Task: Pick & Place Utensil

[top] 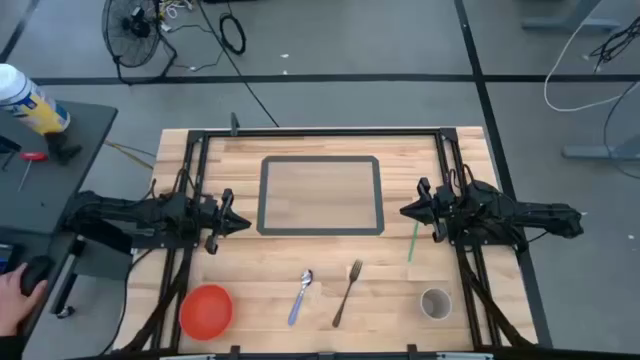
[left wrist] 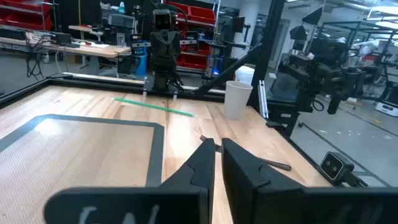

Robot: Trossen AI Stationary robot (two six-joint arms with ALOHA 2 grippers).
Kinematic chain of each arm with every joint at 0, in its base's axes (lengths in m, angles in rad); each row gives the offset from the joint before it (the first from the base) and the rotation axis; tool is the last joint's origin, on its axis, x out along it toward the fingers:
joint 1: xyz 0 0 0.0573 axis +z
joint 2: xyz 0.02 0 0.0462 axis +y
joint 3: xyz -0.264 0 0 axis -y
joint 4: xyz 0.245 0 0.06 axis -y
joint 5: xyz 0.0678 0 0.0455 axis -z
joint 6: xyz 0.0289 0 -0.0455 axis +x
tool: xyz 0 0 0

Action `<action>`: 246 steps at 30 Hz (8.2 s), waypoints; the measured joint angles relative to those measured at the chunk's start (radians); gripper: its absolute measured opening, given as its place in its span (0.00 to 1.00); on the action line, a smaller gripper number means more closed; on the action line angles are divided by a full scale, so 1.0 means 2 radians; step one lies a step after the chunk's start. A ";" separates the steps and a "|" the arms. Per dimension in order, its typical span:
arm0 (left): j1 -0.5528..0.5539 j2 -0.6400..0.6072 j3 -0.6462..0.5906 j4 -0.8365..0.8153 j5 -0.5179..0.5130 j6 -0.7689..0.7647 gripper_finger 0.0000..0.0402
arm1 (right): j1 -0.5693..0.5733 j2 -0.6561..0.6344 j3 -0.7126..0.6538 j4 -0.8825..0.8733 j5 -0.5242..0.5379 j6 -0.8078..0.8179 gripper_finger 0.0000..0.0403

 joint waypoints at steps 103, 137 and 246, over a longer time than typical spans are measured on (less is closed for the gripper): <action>0.000 0.000 0.000 0.098 -0.111 -0.075 0.08 | 0.068 0.230 0.147 0.089 0.045 -0.100 0.08; 0.000 0.000 0.000 0.091 -0.103 -0.052 0.08 | 0.420 0.612 0.558 -0.568 0.136 0.368 0.38; 0.000 0.000 0.000 0.150 -0.163 0.013 0.08 | -0.292 0.913 0.803 -0.644 0.073 -0.152 0.02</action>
